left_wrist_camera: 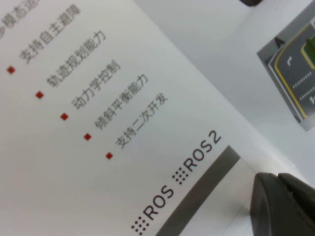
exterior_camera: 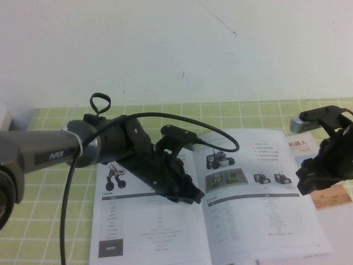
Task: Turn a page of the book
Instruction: Open the closed book
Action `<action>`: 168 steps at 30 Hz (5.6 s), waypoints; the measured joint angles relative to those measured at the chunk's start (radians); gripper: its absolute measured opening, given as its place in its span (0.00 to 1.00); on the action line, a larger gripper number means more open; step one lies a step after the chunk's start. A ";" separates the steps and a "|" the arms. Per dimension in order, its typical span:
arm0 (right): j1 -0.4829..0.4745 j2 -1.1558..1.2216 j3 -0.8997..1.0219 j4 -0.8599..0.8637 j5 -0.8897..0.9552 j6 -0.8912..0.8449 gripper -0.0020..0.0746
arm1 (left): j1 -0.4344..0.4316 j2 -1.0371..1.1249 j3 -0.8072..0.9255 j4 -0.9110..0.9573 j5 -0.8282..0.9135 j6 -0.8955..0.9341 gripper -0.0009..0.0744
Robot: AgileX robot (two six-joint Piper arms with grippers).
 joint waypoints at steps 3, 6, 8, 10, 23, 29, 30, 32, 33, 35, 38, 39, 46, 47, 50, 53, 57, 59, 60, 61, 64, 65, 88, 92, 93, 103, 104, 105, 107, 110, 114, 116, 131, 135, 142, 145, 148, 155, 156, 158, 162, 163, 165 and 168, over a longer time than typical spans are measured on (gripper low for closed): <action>0.000 0.007 0.000 0.009 -0.011 0.000 0.60 | 0.002 0.006 0.000 -0.043 0.000 0.035 0.01; 0.000 0.040 -0.004 0.034 -0.017 0.002 0.61 | 0.002 0.010 0.000 -0.085 -0.002 0.062 0.01; 0.000 0.064 -0.004 0.056 -0.019 0.003 0.62 | 0.002 0.010 0.000 -0.103 -0.002 0.076 0.01; 0.000 0.080 -0.004 0.073 -0.021 0.003 0.62 | 0.002 0.010 0.000 -0.113 -0.002 0.082 0.01; 0.000 0.097 -0.005 0.084 -0.032 0.003 0.62 | 0.002 0.010 0.000 -0.123 -0.001 0.088 0.01; 0.000 0.108 -0.006 0.086 -0.032 0.003 0.51 | 0.002 0.011 0.000 -0.123 -0.001 0.096 0.01; 0.000 0.110 -0.009 0.086 -0.032 0.003 0.48 | 0.002 0.011 0.000 -0.123 -0.001 0.096 0.01; -0.002 0.117 -0.011 0.103 -0.030 -0.024 0.42 | 0.002 0.011 0.000 -0.125 -0.001 0.096 0.01; -0.003 0.119 -0.012 0.119 -0.028 -0.041 0.41 | 0.002 0.011 0.000 -0.125 -0.001 0.096 0.01; -0.006 0.126 -0.013 0.183 -0.023 -0.103 0.39 | 0.002 0.011 0.000 -0.125 -0.001 0.096 0.01; -0.006 0.136 -0.013 0.302 -0.011 -0.218 0.37 | 0.002 0.011 0.000 -0.125 -0.001 0.096 0.01; -0.006 0.138 -0.013 0.343 -0.007 -0.245 0.37 | 0.002 0.011 0.000 -0.125 -0.001 0.096 0.01; -0.004 0.147 -0.011 0.495 0.031 -0.372 0.37 | 0.002 0.011 0.000 -0.125 -0.001 0.096 0.01; -0.004 0.147 -0.011 0.506 0.035 -0.382 0.37 | 0.002 0.011 0.000 -0.125 -0.001 0.096 0.01; -0.003 0.147 -0.011 0.531 0.041 -0.402 0.37 | 0.002 0.011 0.000 -0.125 -0.001 0.096 0.01; -0.003 0.147 -0.011 0.547 0.041 -0.421 0.37 | 0.002 0.011 0.000 -0.125 -0.001 0.096 0.01; -0.003 0.147 -0.010 0.595 0.048 -0.454 0.37 | 0.002 0.011 0.000 -0.125 -0.001 0.098 0.01; -0.003 0.147 -0.010 0.640 0.060 -0.490 0.37 | 0.002 0.011 0.000 -0.125 -0.001 0.099 0.01; -0.003 0.147 -0.010 0.673 0.067 -0.517 0.37 | 0.002 0.011 0.000 -0.125 -0.001 0.099 0.01; -0.003 0.147 -0.010 0.707 0.075 -0.545 0.37 | 0.002 0.011 0.000 -0.125 -0.001 0.100 0.01; -0.003 0.147 -0.010 0.806 0.091 -0.627 0.37 | 0.002 0.011 0.000 -0.125 -0.001 0.100 0.01; -0.003 0.147 -0.010 0.836 0.096 -0.653 0.37 | 0.002 0.011 0.000 -0.125 -0.001 0.101 0.01; 0.000 0.149 -0.009 0.985 0.170 -0.796 0.37 | 0.043 -0.258 0.025 0.014 -0.022 0.105 0.01; 0.007 0.153 -0.009 1.014 0.187 -0.825 0.37 | 0.043 -0.315 0.027 0.014 -0.022 0.105 0.01; 0.012 0.156 -0.009 1.026 0.195 -0.837 0.37 | 0.043 -0.327 0.029 0.014 -0.022 0.105 0.01; 0.186 0.158 -0.008 1.184 0.225 -1.007 0.37 | 0.043 -0.424 0.029 0.016 -0.022 0.105 0.01; 0.202 0.158 -0.008 1.203 0.239 -1.024 0.37 | 0.043 -0.439 0.029 0.021 -0.022 0.105 0.01; 0.212 0.158 -0.008 1.223 0.256 -1.038 0.37 | 0.043 -0.452 0.029 0.023 -0.022 0.105 0.01; 0.211 0.158 -0.008 1.259 0.289 -1.049 0.37 | 0.043 -0.476 0.029 0.023 -0.020 0.105 0.01; 0.178 0.158 -0.013 1.287 0.363 -1.058 0.37 | 0.043 -0.519 0.030 0.025 -0.018 0.105 0.01; 0.109 0.158 -0.041 1.291 0.420 -1.058 0.35 | 0.043 -0.562 0.030 0.025 -0.022 0.105 0.01; 0.076 0.158 -0.053 1.291 0.425 -1.048 0.31 | 0.043 -0.569 0.030 0.025 -0.029 0.105 0.01; 0.104 0.121 -0.063 1.250 0.431 -1.058 0.18 | 0.043 -0.571 0.030 0.025 -0.141 0.105 0.01; 0.134 0.121 -0.063 1.249 0.431 -1.074 0.18 | 0.043 -0.554 0.030 0.025 -0.199 0.105 0.01; 0.141 0.121 -0.063 1.248 0.431 -1.104 0.32 | 0.043 -0.454 0.030 0.006 -0.209 0.105 0.01; 0.141 0.121 -0.063 1.248 0.431 -1.110 0.46 | 0.043 -0.414 0.030 0.004 -0.216 0.114 0.01; 0.141 0.121 -0.063 1.247 0.431 -1.111 0.53 | 0.043 -0.385 0.030 0.003 -0.221 0.128 0.01; 0.141 0.121 -0.064 1.245 0.431 -1.112 0.56 | 0.043 -0.368 0.030 0.037 -0.202 0.112 0.01; 0.141 0.121 -0.064 1.245 0.431 -1.112 0.56 | 0.043 -0.368 0.030 0.058 -0.192 0.096 0.01; 0.141 0.121 -0.064 1.245 0.431 -1.112 0.56 | 0.047 -0.366 0.030 0.109 -0.164 0.053 0.01; 0.133 0.121 -0.064 1.244 0.431 -1.105 0.55 | 0.060 -0.366 0.030 0.248 -0.110 -0.064 0.01; 0.124 0.121 -0.064 1.244 0.431 -1.096 0.53 | 0.065 -0.366 0.030 0.278 -0.103 -0.090 0.01; 0.100 0.121 -0.064 1.244 0.431 -1.073 0.50 | 0.072 -0.368 0.030 0.320 -0.099 -0.125 0.01; 0.039 0.116 -0.064 1.243 0.431 -1.028 0.36 | 0.094 -0.380 0.030 0.348 -0.110 -0.159 0.01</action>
